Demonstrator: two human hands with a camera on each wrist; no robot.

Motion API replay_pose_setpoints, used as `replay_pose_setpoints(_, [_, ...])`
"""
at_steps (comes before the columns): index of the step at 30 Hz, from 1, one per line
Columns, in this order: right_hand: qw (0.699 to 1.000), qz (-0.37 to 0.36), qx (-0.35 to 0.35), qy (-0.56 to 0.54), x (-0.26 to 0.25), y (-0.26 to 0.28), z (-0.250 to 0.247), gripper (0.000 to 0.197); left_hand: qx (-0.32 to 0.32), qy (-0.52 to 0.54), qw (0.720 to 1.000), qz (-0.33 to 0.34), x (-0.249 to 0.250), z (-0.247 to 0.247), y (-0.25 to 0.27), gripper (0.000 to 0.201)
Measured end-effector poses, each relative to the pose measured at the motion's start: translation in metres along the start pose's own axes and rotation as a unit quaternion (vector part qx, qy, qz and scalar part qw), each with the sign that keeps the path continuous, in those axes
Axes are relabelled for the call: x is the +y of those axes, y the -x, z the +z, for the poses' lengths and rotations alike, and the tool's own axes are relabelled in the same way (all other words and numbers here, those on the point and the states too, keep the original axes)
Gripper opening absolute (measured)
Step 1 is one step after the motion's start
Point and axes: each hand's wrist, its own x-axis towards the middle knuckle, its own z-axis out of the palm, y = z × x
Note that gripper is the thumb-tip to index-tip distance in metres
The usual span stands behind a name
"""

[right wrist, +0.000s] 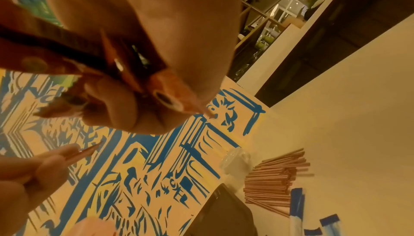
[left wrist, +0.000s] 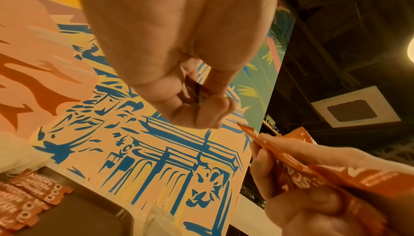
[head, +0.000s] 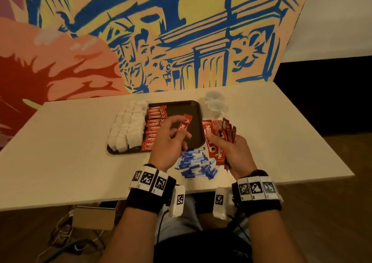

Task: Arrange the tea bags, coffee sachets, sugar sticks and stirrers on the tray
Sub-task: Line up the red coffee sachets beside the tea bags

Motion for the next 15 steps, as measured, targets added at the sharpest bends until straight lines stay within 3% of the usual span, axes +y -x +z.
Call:
replay_pose_setpoints(3, [0.998, 0.000, -0.042, 0.042, -0.003, 0.001, 0.003, 0.020, -0.042, -0.005, 0.999, 0.015, 0.001, 0.004, 0.001, 0.022])
replay_pose_setpoints(6, [0.993, -0.017, -0.084, 0.083, -0.005, 0.000, 0.005, 0.011, -0.045, 0.005, 0.998, 0.036, 0.003, 0.009, 0.004, 0.026])
replay_pose_setpoints(11, [0.991, 0.008, -0.108, 0.075, 0.000, -0.001, 0.003, 0.025, 0.070, 0.061, 0.995, 0.048, -0.008, 0.011, 0.002, 0.011])
replay_pose_setpoints(15, [0.998, -0.001, -0.043, 0.040, 0.010, -0.010, -0.002, 0.027, 0.119, 0.102, 0.987, 0.031, -0.020, 0.016, 0.005, 0.010])
